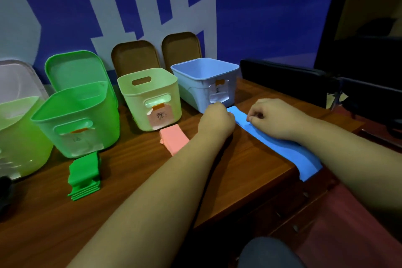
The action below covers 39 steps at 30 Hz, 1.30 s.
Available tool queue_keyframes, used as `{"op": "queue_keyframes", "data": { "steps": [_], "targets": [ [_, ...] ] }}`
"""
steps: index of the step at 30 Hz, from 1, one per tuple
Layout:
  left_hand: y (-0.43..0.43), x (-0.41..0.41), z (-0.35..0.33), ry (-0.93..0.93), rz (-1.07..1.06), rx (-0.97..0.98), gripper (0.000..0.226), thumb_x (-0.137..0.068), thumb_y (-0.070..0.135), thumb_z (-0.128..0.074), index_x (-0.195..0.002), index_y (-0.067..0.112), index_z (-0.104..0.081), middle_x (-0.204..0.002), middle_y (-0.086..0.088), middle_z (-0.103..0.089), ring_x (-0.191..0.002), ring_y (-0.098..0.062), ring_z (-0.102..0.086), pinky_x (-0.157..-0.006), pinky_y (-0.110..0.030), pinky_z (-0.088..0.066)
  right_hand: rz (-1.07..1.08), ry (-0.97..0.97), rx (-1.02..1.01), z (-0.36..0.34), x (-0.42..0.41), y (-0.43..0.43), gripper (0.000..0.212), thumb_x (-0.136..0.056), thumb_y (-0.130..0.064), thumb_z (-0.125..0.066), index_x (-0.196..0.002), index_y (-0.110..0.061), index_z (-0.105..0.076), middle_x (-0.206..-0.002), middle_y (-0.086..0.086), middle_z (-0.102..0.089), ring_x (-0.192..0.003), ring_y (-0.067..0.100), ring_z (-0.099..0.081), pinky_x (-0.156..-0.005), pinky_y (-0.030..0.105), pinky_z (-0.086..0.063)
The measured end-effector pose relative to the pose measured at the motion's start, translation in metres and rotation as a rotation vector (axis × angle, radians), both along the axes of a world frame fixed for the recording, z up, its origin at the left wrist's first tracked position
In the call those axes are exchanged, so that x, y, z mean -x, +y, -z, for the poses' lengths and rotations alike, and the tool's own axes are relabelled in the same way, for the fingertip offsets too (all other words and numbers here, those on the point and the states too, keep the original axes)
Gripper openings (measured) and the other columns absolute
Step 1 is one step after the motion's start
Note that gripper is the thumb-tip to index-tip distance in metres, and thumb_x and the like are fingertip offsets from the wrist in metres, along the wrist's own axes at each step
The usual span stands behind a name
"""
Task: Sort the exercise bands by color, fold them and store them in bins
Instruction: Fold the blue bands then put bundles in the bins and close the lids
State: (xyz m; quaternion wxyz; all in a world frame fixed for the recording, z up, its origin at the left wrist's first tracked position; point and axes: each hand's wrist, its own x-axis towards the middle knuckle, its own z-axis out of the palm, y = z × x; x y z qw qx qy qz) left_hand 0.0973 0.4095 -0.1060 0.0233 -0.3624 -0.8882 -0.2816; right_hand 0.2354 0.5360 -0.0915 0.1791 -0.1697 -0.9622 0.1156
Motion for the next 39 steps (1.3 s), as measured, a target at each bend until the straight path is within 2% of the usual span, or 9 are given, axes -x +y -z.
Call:
{"op": "queue_keyframes", "data": {
  "steps": [3,5,11,14,20,26,28,32,39],
  "targets": [
    [0.013,0.005,0.016,0.052,-0.111,0.070,0.045,-0.107,0.046,-0.049,-0.125,0.006,-0.059,-0.124,-0.016,-0.063,-0.111,-0.037,-0.065,-0.076,-0.039,-0.042,0.001,0.003,0.057,0.002,0.017,0.014,0.015,-0.099,-0.024,-0.065,-0.107,-0.025,-0.078,-0.106,-0.006,-0.064,-0.102,0.017,-0.064,-0.094,0.031,-0.049],
    [0.016,0.008,0.020,0.117,-0.129,0.122,0.046,-0.107,0.051,-0.047,-0.123,0.011,-0.061,-0.122,-0.012,-0.063,-0.106,-0.034,-0.066,-0.074,-0.038,-0.045,0.007,-0.010,0.091,0.004,0.029,0.020,0.017,-0.100,-0.025,-0.066,-0.113,-0.025,-0.075,-0.109,-0.008,-0.062,-0.104,0.016,-0.063,-0.091,0.028,-0.046],
    [0.021,0.018,0.027,0.180,-0.068,0.065,0.037,-0.103,0.049,-0.052,-0.116,0.017,-0.063,-0.115,-0.004,-0.061,-0.097,-0.028,-0.067,-0.072,-0.039,-0.054,0.008,-0.067,0.088,0.002,0.056,0.026,0.035,-0.100,-0.028,-0.065,-0.134,-0.030,-0.063,-0.126,-0.005,-0.070,-0.116,0.021,-0.065,-0.101,0.040,-0.054],
    [0.020,0.019,0.027,0.161,-0.078,0.025,0.040,-0.100,0.053,-0.056,-0.124,0.021,-0.063,-0.122,-0.002,-0.058,-0.097,-0.026,-0.066,-0.074,-0.040,-0.057,-0.010,-0.096,0.098,0.002,0.065,0.028,0.045,-0.103,-0.027,-0.063,-0.147,-0.028,-0.057,-0.138,-0.002,-0.067,-0.124,0.020,-0.064,-0.106,0.039,-0.053],
    [0.016,0.019,0.025,0.136,-0.007,-0.088,0.033,-0.095,0.041,-0.065,-0.125,0.032,-0.055,-0.114,0.006,-0.068,-0.100,-0.020,-0.067,-0.078,-0.043,-0.061,-0.051,-0.105,0.095,0.004,0.082,0.036,0.047,-0.103,-0.014,-0.061,-0.148,-0.031,-0.059,-0.144,0.000,-0.063,-0.125,0.022,-0.062,-0.105,0.038,-0.053],
    [0.016,0.017,0.022,0.034,0.066,-0.171,0.038,-0.093,0.021,-0.070,-0.124,0.028,-0.049,-0.106,0.010,-0.070,-0.093,-0.014,-0.067,-0.074,-0.041,-0.063,-0.051,-0.117,0.077,0.008,0.087,0.041,0.040,-0.103,-0.012,-0.060,-0.136,-0.034,-0.066,-0.120,-0.003,-0.061,-0.107,0.019,-0.059,-0.090,0.032,-0.046],
    [0.016,0.018,0.022,-0.009,0.082,-0.212,0.042,-0.091,0.017,-0.073,-0.122,0.028,-0.047,-0.105,0.014,-0.069,-0.092,-0.011,-0.067,-0.076,-0.040,-0.063,-0.047,-0.084,0.090,0.007,0.085,0.040,0.032,-0.100,-0.012,-0.065,-0.123,-0.034,-0.069,-0.113,-0.005,-0.061,-0.101,0.016,-0.060,-0.083,0.029,-0.046],
    [0.014,0.019,0.022,-0.088,0.104,-0.255,0.044,-0.090,0.022,-0.073,-0.122,0.027,-0.044,-0.103,0.013,-0.068,-0.091,-0.008,-0.066,-0.078,-0.039,-0.062,-0.003,-0.013,0.121,-0.001,0.076,0.037,0.018,-0.093,-0.020,-0.077,-0.095,-0.033,-0.065,-0.097,-0.008,-0.067,-0.088,0.014,-0.065,-0.072,0.032,-0.055],
    [0.010,0.013,0.019,-0.112,0.185,-0.138,0.042,-0.086,0.026,-0.063,-0.127,0.023,-0.053,-0.107,0.010,-0.068,-0.102,-0.017,-0.065,-0.086,-0.046,-0.061,0.007,0.033,0.028,-0.018,0.032,0.019,0.017,-0.091,-0.020,-0.075,-0.091,-0.032,-0.063,-0.090,-0.009,-0.065,-0.081,0.011,-0.062,-0.073,0.040,-0.059]
  ]
}}
